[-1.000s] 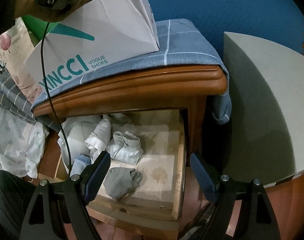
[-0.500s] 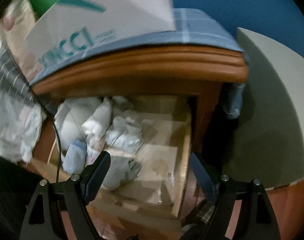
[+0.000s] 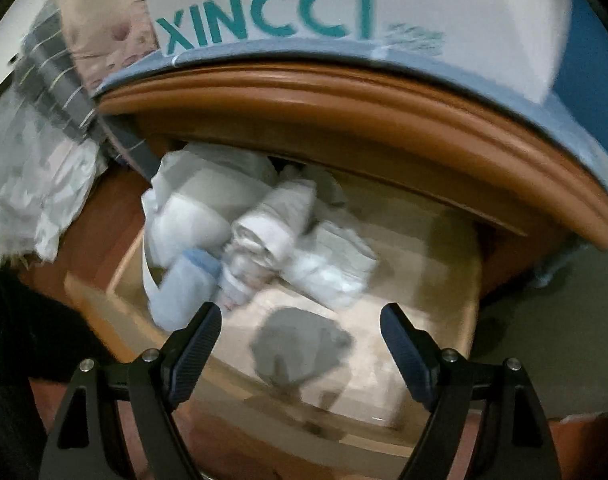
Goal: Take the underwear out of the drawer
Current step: 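Reach the right tool into the drawer and grasp the white underwear, then carry the white underwear with the right tool into the shoe box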
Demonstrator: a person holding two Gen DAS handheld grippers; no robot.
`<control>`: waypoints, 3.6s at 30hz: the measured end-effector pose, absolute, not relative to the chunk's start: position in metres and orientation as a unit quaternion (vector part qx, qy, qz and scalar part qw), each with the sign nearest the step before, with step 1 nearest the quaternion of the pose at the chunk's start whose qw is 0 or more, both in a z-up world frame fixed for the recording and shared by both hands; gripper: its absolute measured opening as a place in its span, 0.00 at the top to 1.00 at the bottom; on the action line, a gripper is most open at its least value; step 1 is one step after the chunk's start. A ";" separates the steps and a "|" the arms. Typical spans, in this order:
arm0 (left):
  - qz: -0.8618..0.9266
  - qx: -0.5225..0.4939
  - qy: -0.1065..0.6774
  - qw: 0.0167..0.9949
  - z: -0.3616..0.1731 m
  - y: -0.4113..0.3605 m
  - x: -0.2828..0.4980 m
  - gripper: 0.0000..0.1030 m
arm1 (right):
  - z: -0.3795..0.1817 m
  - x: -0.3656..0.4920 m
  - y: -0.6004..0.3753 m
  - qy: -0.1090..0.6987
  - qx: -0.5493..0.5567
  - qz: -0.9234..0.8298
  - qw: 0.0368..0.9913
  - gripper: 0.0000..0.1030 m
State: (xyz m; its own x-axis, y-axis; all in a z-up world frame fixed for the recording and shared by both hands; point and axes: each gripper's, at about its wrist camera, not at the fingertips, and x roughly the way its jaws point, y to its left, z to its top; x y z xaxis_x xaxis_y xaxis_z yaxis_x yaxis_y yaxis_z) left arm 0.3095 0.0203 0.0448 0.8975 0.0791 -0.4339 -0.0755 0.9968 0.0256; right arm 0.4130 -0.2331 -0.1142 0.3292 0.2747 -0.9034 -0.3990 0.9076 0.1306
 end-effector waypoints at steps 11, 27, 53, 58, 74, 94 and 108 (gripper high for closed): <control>0.001 -0.006 0.212 0.977 0.042 0.036 0.295 0.00 | -0.159 0.441 -0.131 0.558 -0.212 0.189 0.780 0.19; 0.024 -0.076 0.242 0.967 0.032 0.064 0.306 0.00 | -0.176 0.444 -0.144 0.538 -0.223 0.174 0.794 0.72; 0.016 0.065 0.352 0.934 -0.024 -0.008 0.343 0.00 | 0.144 0.412 -0.243 0.291 -0.058 0.162 0.941 0.72; 0.012 0.060 0.353 0.934 -0.025 -0.009 0.343 0.00 | 0.173 0.436 -0.228 0.268 -0.069 0.155 0.948 0.72; -0.004 0.017 0.371 0.928 -0.027 0.000 0.346 0.00 | 0.116 0.575 -0.221 0.347 -0.061 0.089 0.931 0.72; -0.037 -0.013 0.376 0.926 -0.022 -0.001 0.344 0.00 | 0.043 0.624 -0.218 0.395 -0.062 0.055 0.915 0.71; -0.038 -0.008 0.380 0.924 -0.023 -0.004 0.344 0.00 | 0.023 0.628 -0.215 0.418 -0.056 0.053 0.905 0.71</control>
State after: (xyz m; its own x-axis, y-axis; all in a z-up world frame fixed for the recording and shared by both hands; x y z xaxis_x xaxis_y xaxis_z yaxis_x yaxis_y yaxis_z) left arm 0.3441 -0.0037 -0.0235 0.7077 -0.0766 -0.7024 0.0642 0.9970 -0.0441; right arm 0.6283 -0.2146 0.0225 0.6454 0.0498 -0.7622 -0.1427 0.9882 -0.0563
